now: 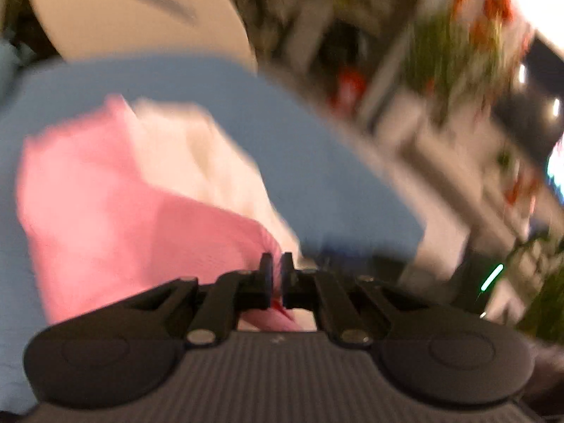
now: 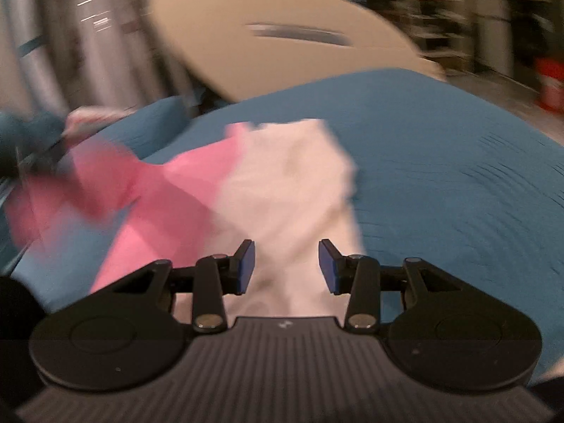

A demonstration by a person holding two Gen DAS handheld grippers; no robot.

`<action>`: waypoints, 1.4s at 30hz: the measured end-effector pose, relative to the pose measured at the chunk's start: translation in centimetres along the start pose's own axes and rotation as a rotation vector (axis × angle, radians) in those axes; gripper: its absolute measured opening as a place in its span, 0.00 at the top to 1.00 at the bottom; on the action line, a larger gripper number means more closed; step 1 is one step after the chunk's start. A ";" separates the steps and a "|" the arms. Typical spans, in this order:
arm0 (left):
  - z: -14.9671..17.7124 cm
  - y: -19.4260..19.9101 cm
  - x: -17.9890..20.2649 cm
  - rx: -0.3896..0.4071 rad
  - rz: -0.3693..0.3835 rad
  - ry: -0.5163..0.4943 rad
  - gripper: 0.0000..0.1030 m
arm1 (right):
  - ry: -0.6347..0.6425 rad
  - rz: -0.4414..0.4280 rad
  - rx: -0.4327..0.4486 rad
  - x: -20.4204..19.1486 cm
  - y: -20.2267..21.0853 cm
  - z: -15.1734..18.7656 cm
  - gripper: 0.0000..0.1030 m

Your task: Fold clothes

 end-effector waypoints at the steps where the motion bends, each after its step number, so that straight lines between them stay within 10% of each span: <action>1: 0.4 -0.8 -0.1 -0.019 -0.013 -0.002 0.88 | -0.050 0.022 0.003 1.3 0.3 -0.1 0.56; 5: 0.9 -1.3 -0.8 -0.006 -0.049 0.015 0.45 | -0.155 0.051 0.040 4.0 1.6 -0.1 0.56; 9: -1.4 4.5 -3.9 0.183 -0.141 0.044 0.04 | -0.112 -0.061 0.052 2.0 0.9 -0.3 0.56; 16: 0.3 7.8 -14.2 0.191 -0.323 0.298 0.00 | 0.256 -0.214 -0.126 -6.4 -2.1 3.5 0.58; 19: 1.7 7.8 -17.7 0.169 -0.314 0.456 0.00 | 0.367 -0.144 -0.338 -7.0 -4.4 7.2 0.58; 22: 0.6 7.4 -19.1 0.189 -0.256 0.555 0.00 | 0.370 -0.115 -0.307 -7.0 -3.9 6.4 0.58; 25: -1.5 6.6 -19.4 0.237 -0.268 0.500 0.00 | 0.391 -0.148 -0.185 -7.8 -2.5 5.1 0.57; 32: -7.1 -0.3 -21.6 0.203 -0.313 0.486 0.00 | 0.434 -0.210 -0.434 -8.9 -4.6 9.3 0.58; 37: -3.8 -0.2 -25.7 0.069 -0.706 0.221 0.03 | 0.407 -0.185 -0.505 -7.7 -3.5 9.1 0.58; 42: -3.2 2.5 -27.9 0.124 -0.624 0.370 0.05 | 0.219 -0.198 -0.341 -4.3 -2.4 3.6 0.58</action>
Point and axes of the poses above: each gripper's, at about its wrist camera, not at the fingertips, and y roughly against the way its jaws point, x to its right, z to its underside, the point moved 9 cm from there along -y, roughly the way its jaws point, and after that the axes turned 3 degrees about -z, right-handed, at the moved point
